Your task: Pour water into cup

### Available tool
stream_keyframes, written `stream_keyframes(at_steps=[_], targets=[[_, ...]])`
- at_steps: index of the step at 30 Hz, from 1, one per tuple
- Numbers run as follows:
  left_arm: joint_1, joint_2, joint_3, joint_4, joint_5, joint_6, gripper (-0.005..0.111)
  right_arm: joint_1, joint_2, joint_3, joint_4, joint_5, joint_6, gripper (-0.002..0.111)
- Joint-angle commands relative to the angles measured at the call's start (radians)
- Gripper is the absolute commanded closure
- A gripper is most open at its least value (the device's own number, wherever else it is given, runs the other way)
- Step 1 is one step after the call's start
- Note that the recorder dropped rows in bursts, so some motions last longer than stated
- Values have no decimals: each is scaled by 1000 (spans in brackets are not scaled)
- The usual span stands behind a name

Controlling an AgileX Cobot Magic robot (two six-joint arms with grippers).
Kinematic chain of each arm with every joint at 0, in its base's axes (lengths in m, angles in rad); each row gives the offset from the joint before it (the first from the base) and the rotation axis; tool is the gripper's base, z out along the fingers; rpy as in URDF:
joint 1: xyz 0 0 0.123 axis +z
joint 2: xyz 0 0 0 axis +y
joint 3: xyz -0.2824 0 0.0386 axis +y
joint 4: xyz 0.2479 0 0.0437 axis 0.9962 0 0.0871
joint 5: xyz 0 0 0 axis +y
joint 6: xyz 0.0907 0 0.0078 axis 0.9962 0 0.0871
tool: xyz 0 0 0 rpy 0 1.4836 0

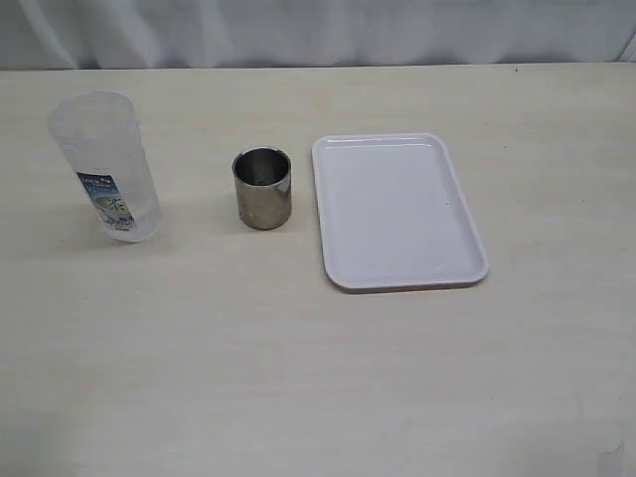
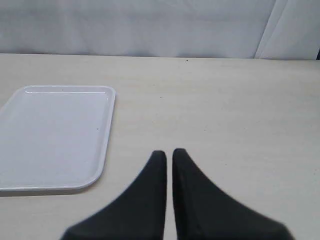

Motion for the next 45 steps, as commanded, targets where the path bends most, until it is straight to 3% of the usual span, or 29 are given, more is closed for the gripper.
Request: stream_keyframes(at_steps=[1, 10, 18, 27, 31, 34, 39, 41, 42, 43, 44, 45], targets=[[1, -4, 3, 9, -13, -4, 107, -4, -4, 3, -2, 4, 0, 104], [1, -4, 3, 9, -59, -4, 107, -4, -4, 3, -9, 4, 0, 104], [1, -4, 3, -67, -324, -4, 107, -4, -4, 3, -9, 4, -2, 104], [1, -4, 3, -91, -718, -11, 107, -4, -4, 3, -11, -31, -31, 104], [1, -4, 3, -89, -882, -117, 107, -4, -4, 3, -11, -50, -31, 104], [1, 0, -4, -89, -899, -117, 107, -4, -4, 3, -11, -56, -31, 104], [1, 241, -86, -80, -895, -117, 107, -4, -4, 3, -11, -77, -31, 104], [1, 359, -93, -80, -922, -131, 101, -4, -4, 3, -11, -79, -31, 104], [1, 414, -93, -80, -941, -137, 91, -4, -4, 3, -11, -79, -31, 104], [1, 450, -93, -80, -954, -137, 79, -4, -4, 3, -11, -79, -31, 104], [1, 497, -93, -80, -978, -137, 57, -4, -4, 3, -11, -79, -31, 104], [1, 516, -93, -71, -987, -137, 45, -4, -4, 3, -11, -79, -31, 104]])
